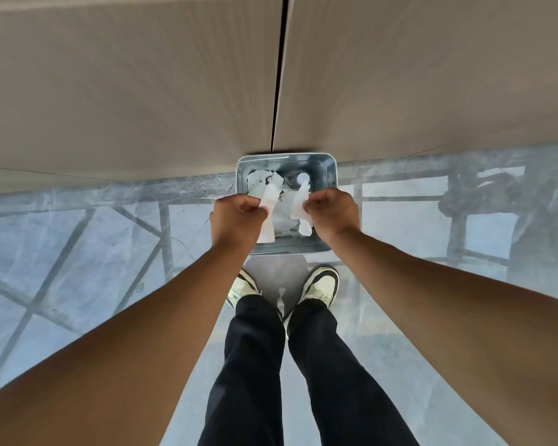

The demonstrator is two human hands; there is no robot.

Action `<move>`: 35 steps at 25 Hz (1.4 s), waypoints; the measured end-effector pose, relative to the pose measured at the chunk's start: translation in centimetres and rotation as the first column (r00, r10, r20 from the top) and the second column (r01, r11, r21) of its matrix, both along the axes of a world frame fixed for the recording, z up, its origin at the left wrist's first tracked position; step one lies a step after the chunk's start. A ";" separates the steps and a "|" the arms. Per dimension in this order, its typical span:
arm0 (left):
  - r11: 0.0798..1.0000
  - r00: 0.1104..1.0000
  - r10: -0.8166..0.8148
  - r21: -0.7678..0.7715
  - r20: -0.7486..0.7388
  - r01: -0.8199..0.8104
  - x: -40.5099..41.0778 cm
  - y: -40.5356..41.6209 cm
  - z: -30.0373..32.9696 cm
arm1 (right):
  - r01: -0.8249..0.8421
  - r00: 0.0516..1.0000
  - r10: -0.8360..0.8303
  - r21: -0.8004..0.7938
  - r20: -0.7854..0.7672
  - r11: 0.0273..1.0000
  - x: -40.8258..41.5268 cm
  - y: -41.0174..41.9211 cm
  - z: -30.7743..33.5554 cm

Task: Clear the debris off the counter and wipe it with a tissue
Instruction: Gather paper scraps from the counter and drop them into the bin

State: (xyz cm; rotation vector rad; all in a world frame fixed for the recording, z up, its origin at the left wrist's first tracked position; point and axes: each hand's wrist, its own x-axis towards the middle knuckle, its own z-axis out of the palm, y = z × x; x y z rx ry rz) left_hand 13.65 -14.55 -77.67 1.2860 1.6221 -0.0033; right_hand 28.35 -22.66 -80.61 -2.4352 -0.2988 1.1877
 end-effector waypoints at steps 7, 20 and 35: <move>0.999 0.999 -0.042 -0.027 -0.019 0.041 -0.4 -0.8 -0.5 | 0.014 0.999 -0.015 0.022 0.046 1.000 -1.0 -0.3 -0.4; 0.965 0.965 -0.257 0.035 -0.047 0.258 -1.7 -0.3 6.1 | -0.133 0.990 0.133 0.005 -0.052 0.991 -0.8 -1.4 6.6; 0.939 0.979 -0.202 0.282 -0.019 0.199 -1.5 1.4 30.0 | -0.284 0.958 0.274 0.139 0.086 0.949 -1.2 -0.7 31.3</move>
